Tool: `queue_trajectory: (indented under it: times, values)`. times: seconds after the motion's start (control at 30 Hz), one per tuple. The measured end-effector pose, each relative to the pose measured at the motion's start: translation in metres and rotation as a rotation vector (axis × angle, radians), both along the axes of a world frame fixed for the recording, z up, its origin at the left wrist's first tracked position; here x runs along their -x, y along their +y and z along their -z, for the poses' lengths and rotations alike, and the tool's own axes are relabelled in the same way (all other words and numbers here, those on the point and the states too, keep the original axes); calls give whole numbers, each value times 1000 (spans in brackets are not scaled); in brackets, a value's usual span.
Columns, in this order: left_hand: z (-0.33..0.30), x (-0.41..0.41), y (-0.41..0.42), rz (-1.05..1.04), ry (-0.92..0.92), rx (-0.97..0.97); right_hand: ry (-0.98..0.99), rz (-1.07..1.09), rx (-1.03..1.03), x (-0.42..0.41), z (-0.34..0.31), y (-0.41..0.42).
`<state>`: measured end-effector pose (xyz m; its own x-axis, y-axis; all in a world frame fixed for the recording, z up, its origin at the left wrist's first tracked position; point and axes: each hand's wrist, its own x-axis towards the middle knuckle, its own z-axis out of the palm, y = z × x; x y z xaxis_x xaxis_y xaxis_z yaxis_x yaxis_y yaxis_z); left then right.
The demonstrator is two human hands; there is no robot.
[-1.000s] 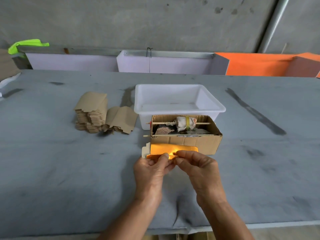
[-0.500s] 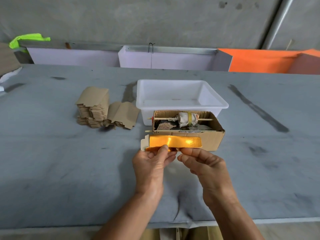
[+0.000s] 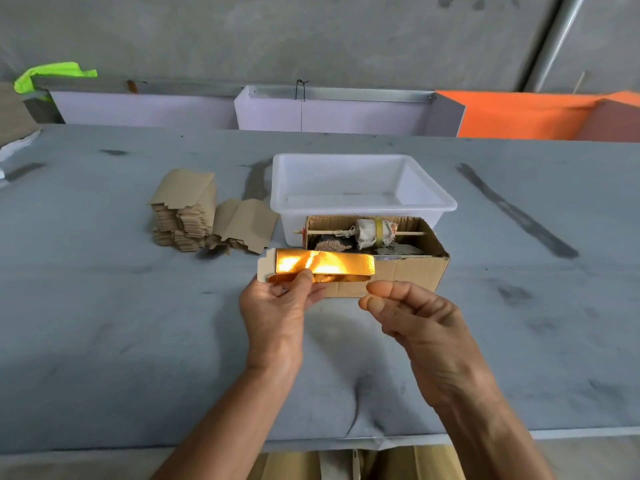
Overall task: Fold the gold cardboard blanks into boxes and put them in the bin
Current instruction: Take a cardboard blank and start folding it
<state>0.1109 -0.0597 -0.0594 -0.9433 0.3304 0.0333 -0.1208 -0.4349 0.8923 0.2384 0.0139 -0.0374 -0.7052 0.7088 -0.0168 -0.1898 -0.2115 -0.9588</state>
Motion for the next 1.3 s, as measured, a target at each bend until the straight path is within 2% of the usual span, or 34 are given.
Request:
queue_trajectory:
  times: [0.13,0.3,1.3]
  values:
    - [2,-6,2,38,-15,-3,186,-30,-34,12,-2,-6]
    - [4,-12,3,100,-17,-14,264,23,-98,27,-2,-10]
    - [-9,-19,5,62,-50,-35,51,109,-131,31,12,-9]
